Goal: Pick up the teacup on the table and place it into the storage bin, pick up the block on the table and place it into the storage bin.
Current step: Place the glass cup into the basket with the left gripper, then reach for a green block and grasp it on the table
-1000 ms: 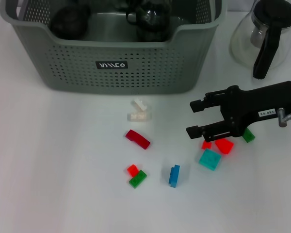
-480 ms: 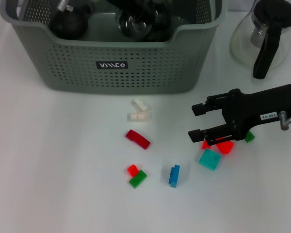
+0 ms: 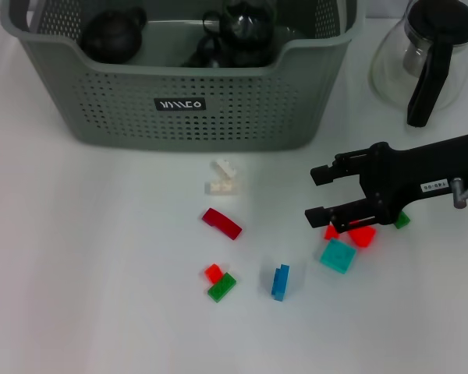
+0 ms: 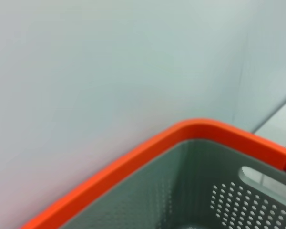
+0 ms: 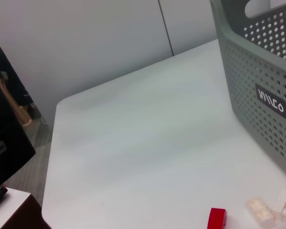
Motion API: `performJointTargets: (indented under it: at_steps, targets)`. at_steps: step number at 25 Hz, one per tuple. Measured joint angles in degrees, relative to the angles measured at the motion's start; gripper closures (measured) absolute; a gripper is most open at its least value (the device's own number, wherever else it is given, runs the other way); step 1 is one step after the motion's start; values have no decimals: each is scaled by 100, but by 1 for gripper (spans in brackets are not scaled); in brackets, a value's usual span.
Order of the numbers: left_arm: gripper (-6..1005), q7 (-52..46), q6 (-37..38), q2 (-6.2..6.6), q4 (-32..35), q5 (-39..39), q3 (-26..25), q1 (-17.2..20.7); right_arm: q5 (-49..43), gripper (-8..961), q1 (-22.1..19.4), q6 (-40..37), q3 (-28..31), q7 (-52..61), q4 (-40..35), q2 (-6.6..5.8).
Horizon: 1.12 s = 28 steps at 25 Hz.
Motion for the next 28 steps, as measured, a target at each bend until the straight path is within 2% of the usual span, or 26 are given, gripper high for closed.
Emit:
performJointTargets:
  at_steps: [3,6,10,12,16,19,22,28]
  targets:
    - [215,-20,481,-60,673,-106,-213,211,0,201,4,1,23,-9,0,-10]
    - [188,48,976,-126,1249,-569,-380,465,2,205,28,-1,33,-1,0,-39]
    - [189,696,2307,-133,1588,-2257,-435,1000,3,211,52,-62,36,6,-10,-97]
    - [190,1296,3033,-206,1503,-3063,-444,1289,5,214,56,-143,53,7,-35,-119]
    - [193,2681,3885,-479,1095,-3531,-436,1807,5,219,30,-260,62,7,-55,-205]
    - [195,3642,4202,-595,627,-3612,-398,2074,-69,224,0,-281,55,83,-39,-302]
    - [197,4254,4220,-578,-59,-3675,-406,2174,-294,228,-6,-350,67,262,-76,-376]
    - [198,5574,3805,-425,-1628,-3652,-749,2160,-878,237,54,-386,77,379,-152,-457]
